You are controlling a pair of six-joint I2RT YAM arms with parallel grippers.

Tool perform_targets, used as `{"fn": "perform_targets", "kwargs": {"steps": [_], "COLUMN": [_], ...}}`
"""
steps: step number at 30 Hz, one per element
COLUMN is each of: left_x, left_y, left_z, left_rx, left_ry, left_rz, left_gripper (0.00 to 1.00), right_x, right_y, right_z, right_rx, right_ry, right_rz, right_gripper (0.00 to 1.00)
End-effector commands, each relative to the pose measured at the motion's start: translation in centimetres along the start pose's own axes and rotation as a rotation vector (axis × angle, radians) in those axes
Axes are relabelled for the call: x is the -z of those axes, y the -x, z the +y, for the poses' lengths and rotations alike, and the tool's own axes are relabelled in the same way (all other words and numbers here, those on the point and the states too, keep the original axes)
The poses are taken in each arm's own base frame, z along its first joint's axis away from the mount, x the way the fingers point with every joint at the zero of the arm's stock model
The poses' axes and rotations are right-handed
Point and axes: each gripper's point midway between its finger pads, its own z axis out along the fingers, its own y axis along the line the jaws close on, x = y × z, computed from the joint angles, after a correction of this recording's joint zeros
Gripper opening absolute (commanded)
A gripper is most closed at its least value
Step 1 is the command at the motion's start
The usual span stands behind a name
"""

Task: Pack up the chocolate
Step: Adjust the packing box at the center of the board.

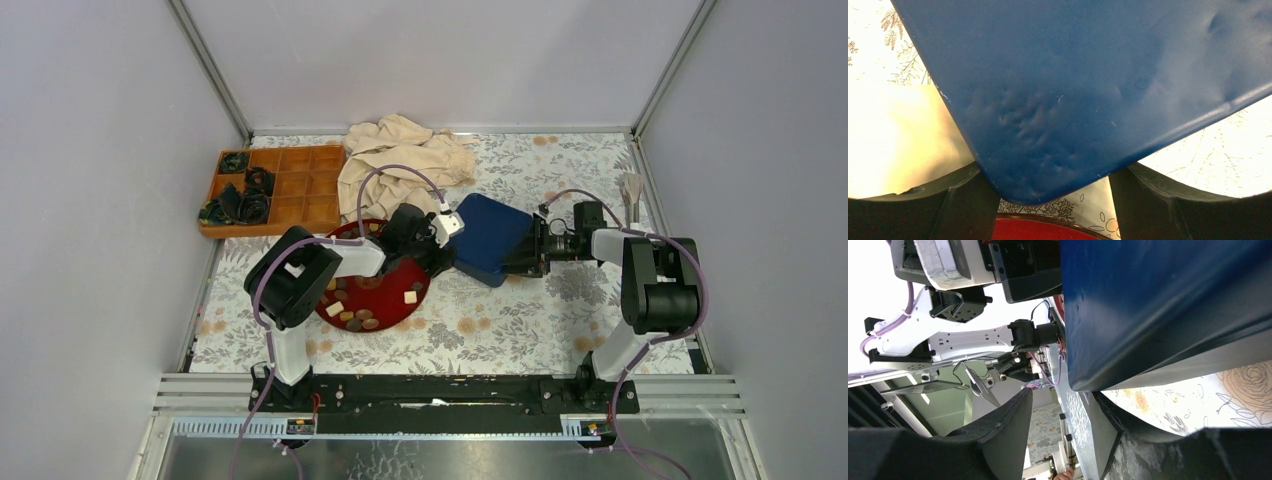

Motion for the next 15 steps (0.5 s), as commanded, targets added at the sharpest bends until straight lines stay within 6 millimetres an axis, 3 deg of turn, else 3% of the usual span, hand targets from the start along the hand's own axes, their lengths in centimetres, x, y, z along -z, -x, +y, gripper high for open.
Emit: {"fn": "perform_targets", "kwargs": {"steps": [1,9,15], "left_x": [-1.2,-1.1,-1.2], "left_y": [3.6,3.4,3.3], "left_z": [-5.7,-5.7,-5.8], "left_rx": [-0.08,-0.08,-0.078], "left_ry": [-0.215,-0.219,-0.222], "left_rz": [-0.135,-0.13,-0.131], "left_gripper": [0.77,0.77,0.77], "right_x": [-0.2,1.7,2.6], "right_y": [-0.1,1.7,3.1], "right_z": [4.8,0.1,-1.7], "right_rx": [0.233,0.142,0.148], "right_ry": [0.111,-0.064,-0.144], "right_rz": [0.065,0.001,-0.06], "right_gripper": [0.52,0.54,0.56]}}
